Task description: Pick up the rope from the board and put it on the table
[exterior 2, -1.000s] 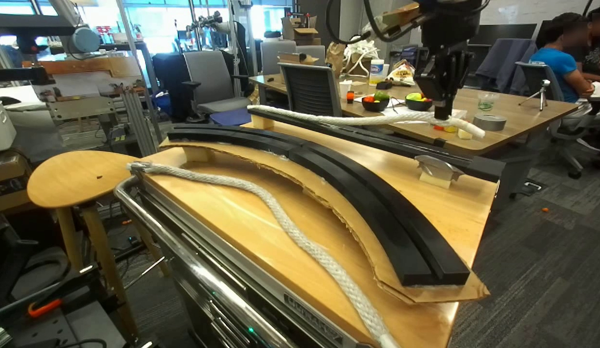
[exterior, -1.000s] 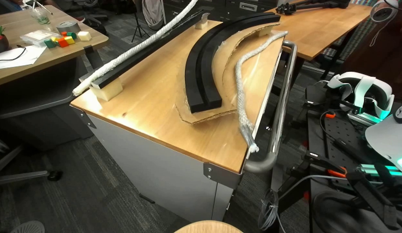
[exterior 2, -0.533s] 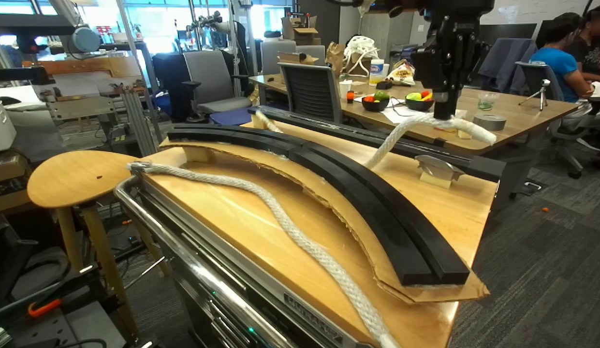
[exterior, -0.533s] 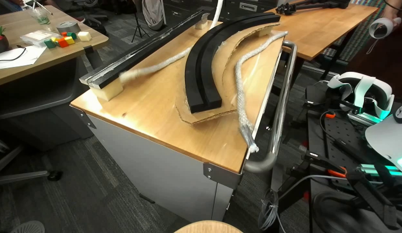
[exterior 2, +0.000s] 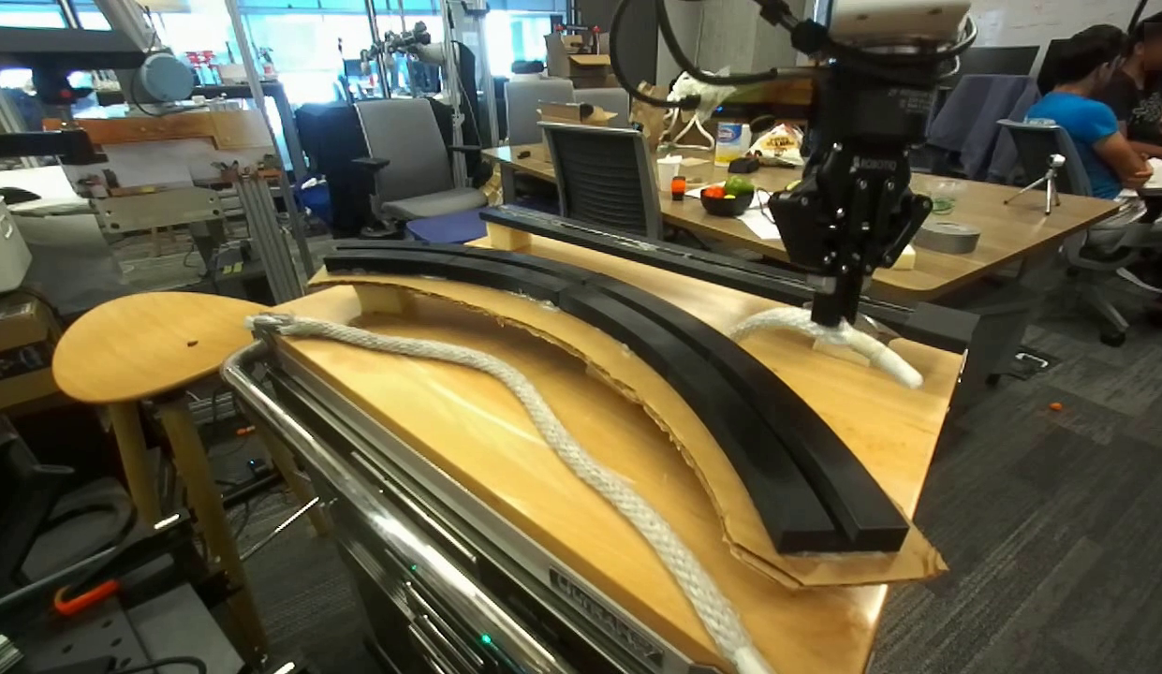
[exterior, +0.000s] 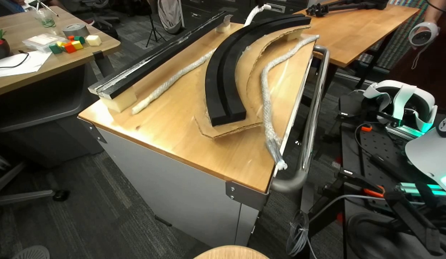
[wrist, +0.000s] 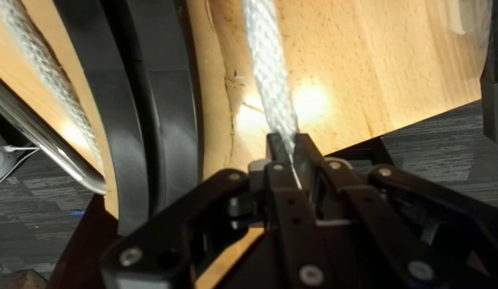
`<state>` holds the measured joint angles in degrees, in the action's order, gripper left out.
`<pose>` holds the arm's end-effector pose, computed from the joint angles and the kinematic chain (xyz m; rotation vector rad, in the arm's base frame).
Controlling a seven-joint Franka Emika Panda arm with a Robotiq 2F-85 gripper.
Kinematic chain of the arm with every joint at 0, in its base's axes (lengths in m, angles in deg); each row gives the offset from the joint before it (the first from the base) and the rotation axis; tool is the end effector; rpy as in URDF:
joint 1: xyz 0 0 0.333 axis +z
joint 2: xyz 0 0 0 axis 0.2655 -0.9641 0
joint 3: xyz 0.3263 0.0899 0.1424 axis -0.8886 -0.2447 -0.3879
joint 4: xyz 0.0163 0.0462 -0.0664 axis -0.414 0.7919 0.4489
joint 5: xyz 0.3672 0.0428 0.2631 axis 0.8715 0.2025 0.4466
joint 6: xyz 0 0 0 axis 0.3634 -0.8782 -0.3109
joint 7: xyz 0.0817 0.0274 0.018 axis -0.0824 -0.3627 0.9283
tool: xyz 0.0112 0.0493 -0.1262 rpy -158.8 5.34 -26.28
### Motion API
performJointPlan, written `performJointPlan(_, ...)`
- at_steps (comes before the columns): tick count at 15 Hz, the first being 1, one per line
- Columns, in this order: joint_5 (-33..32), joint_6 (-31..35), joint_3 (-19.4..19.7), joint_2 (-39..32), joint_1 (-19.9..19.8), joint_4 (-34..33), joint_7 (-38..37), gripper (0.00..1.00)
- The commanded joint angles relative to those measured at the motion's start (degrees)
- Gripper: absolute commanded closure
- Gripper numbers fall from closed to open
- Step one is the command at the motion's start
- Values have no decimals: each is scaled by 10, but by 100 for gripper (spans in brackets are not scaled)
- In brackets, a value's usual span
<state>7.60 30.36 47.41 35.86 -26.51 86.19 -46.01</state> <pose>0.6882 -0.3457 0.3737 1.4406 -2.5230 0.0062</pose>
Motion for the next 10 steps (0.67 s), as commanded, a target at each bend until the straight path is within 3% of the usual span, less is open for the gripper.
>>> performJointPlan(1, -4, 53, -12, 21, -1, 18, 8, 56)
performJointPlan(4, 9, 109, -28, 80, 1, 62, 48, 31)
performJointPlan(8, 34, 111, -46, 180, -4, 100, 132, 1)
performJointPlan(9, 18, 93, -36, 109, 1, 44, 90, 19)
performJointPlan(10, 22, 92, -38, 135, 0, 54, 105, 10)
